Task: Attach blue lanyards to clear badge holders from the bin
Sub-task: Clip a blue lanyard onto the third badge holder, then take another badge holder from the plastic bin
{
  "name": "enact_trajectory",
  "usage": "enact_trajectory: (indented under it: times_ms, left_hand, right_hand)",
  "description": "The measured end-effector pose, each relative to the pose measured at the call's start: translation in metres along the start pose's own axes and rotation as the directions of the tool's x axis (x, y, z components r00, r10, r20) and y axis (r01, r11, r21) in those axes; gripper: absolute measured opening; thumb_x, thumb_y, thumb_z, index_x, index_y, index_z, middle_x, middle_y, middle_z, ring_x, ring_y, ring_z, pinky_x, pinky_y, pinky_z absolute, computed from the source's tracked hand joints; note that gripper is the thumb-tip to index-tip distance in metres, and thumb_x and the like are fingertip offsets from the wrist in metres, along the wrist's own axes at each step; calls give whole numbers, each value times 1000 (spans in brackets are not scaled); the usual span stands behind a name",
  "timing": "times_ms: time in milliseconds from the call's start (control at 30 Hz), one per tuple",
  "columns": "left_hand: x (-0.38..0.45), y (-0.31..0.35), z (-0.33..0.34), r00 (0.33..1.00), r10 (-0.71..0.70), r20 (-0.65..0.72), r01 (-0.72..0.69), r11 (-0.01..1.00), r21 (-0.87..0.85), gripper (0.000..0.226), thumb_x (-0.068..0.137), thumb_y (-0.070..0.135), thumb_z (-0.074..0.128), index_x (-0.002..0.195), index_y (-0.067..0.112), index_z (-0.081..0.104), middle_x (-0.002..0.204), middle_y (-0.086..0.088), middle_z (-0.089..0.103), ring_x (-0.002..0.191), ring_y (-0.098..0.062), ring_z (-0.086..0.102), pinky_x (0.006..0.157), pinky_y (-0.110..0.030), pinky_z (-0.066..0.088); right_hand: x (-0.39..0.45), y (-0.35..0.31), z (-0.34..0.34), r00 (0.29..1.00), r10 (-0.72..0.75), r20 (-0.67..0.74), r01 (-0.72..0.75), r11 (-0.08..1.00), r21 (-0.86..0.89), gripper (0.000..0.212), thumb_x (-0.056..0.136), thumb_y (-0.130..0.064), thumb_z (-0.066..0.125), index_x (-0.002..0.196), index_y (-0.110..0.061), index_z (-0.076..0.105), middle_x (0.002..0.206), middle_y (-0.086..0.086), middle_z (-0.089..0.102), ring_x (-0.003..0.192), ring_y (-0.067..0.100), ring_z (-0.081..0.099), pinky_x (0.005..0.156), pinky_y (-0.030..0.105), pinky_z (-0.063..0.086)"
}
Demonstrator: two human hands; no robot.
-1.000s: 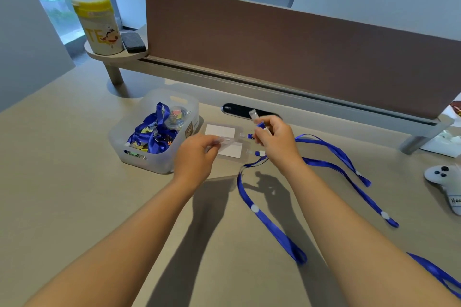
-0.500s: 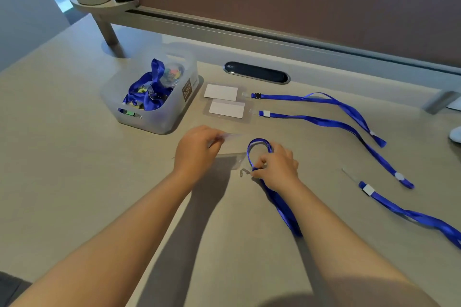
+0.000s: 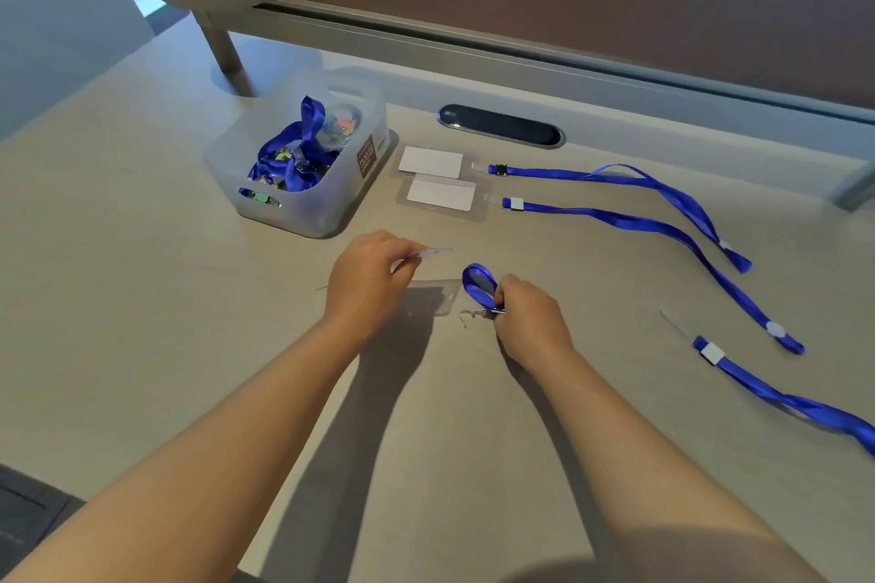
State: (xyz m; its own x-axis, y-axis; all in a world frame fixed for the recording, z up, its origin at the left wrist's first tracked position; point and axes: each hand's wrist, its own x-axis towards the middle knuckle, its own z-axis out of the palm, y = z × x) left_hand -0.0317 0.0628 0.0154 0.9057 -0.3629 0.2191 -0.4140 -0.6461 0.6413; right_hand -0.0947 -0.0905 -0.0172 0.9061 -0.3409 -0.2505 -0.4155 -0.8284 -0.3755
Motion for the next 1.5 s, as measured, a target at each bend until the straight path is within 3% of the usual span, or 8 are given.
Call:
enact_trajectory:
  times_ms: [200, 467, 700, 900, 1067, 1233, 1433, 1500]
  left_hand:
    - [-3, -5, -25, 997, -56, -50, 55, 998, -24, 20, 82, 6, 56, 101, 6, 64, 96, -20, 67, 88, -34, 58, 78, -42, 48]
    - [40, -27, -85, 983, -128, -132, 112, 986, -126, 17, 81, 6, 56, 95, 8, 67, 94, -18, 68, 88, -33, 59, 80, -43, 49]
    - [99, -74, -149, 969, -126, -213, 101, 987, -126, 17, 82, 10, 56, 95, 11, 68, 92, -16, 68, 76, -23, 54, 66, -25, 36]
    - [127, -112, -176, 956, -123, -265, 85, 985, -151, 19, 83, 7, 54, 97, 7, 66, 96, -19, 68, 80, -20, 53, 63, -18, 37]
    - [139, -131, -181, 955, -111, -276, 65, 983, -169, 19, 82, 5, 55, 98, 7, 66, 94, -20, 68, 79, -18, 50, 63, -20, 36]
    - [142, -137, -172, 962, -95, -256, 48, 982, -183, 18, 81, 5, 56, 96, 7, 67, 90, -20, 68, 77, -22, 53, 63, -23, 39]
    - [139, -114, -160, 971, 12, -239, -48, 988, -145, 17, 82, 9, 57, 96, 7, 66, 89, -18, 68, 77, -20, 55, 62, -18, 39]
    - [138, -97, -154, 969, 60, -238, -95, 986, -139, 16, 81, 11, 59, 95, 7, 67, 89, -15, 69, 78, -18, 54, 63, -17, 39]
  right_hand:
    - [2, -20, -9, 1000, 14, 0, -14, 997, 79, 22, 89, -1, 46, 109, -3, 52, 110, 19, 62, 90, 29, 56, 78, 36, 48]
    - [39, -107, -54, 995, -28, -96, 66, 910, 410, 17, 85, 2, 51, 99, -3, 59, 90, 6, 55, 80, 18, 49, 53, 17, 35]
    - [93, -207, -75, 972, 7, -235, 137, 796, 590, 19, 82, 1, 55, 100, -1, 59, 70, -7, 48, 78, 16, 49, 55, 13, 35]
    - [139, -265, -61, 949, 80, -304, 158, 714, 682, 15, 82, -5, 57, 97, -6, 60, 87, 4, 58, 83, 23, 58, 73, 35, 52]
    - [156, -276, -35, 963, 84, -255, 115, 728, 676, 21, 85, -6, 56, 106, -3, 56, 92, 2, 53, 83, 16, 50, 59, 18, 36]
    - [154, -259, -18, 998, 9, -70, 32, 822, 568, 29, 84, -7, 60, 113, -3, 55, 115, 11, 60, 96, 18, 53, 82, 26, 41]
    - [131, -236, -42, 991, -22, -129, 95, 803, 588, 30, 85, -8, 59, 114, -4, 57, 120, 10, 59, 104, 17, 53, 77, 20, 44]
    - [119, -221, -56, 987, -15, -161, 110, 791, 602, 28, 84, -7, 60, 111, -2, 58, 117, 13, 60, 105, 22, 55, 83, 28, 45]
